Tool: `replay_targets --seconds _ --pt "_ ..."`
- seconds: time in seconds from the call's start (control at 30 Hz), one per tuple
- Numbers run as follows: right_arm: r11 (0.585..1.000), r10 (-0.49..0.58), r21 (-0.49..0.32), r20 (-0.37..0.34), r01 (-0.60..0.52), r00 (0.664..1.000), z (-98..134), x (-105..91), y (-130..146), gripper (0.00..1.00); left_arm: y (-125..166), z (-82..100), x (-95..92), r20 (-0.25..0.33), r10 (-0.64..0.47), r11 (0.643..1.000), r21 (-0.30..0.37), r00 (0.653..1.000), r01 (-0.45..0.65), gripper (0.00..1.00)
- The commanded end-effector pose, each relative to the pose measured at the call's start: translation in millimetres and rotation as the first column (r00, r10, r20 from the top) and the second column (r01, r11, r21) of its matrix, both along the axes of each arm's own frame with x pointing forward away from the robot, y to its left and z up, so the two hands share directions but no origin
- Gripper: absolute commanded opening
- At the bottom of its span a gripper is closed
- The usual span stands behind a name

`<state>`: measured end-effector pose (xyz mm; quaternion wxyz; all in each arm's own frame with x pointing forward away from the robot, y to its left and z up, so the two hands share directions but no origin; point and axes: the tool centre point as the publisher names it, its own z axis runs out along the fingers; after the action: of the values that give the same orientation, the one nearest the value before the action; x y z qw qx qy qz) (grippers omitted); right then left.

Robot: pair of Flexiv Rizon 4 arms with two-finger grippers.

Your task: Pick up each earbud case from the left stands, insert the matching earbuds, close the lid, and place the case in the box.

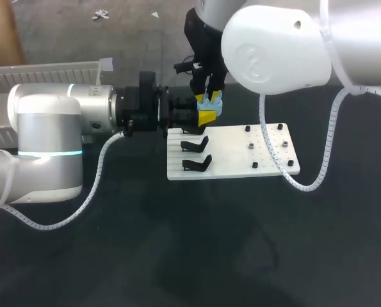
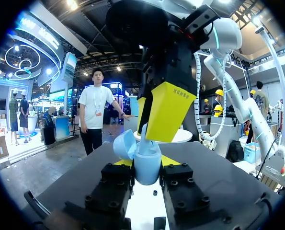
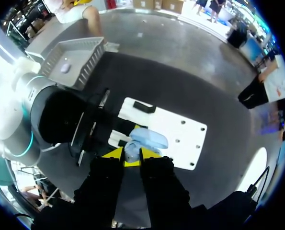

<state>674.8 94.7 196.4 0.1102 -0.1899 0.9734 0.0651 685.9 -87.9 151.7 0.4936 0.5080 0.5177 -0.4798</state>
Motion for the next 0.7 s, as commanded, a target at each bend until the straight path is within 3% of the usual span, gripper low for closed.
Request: replay_targets --seconds 0.03,0.7 --pt "1.000 0.006 -0.005 -0.009 -0.006 1.000 0.0 4.0 0.9 0.00 0.1 -0.6 -0.7 0.002 0.003 1.000 -0.003 1.000 -0.003 0.00" --pt "1.000 0.011 -0.018 -0.022 -0.011 1.000 -4.1 0.9 0.1 0.00 0.1 -0.6 -0.7 0.002 0.003 1.000 -0.003 1.000 -0.003 0.00"
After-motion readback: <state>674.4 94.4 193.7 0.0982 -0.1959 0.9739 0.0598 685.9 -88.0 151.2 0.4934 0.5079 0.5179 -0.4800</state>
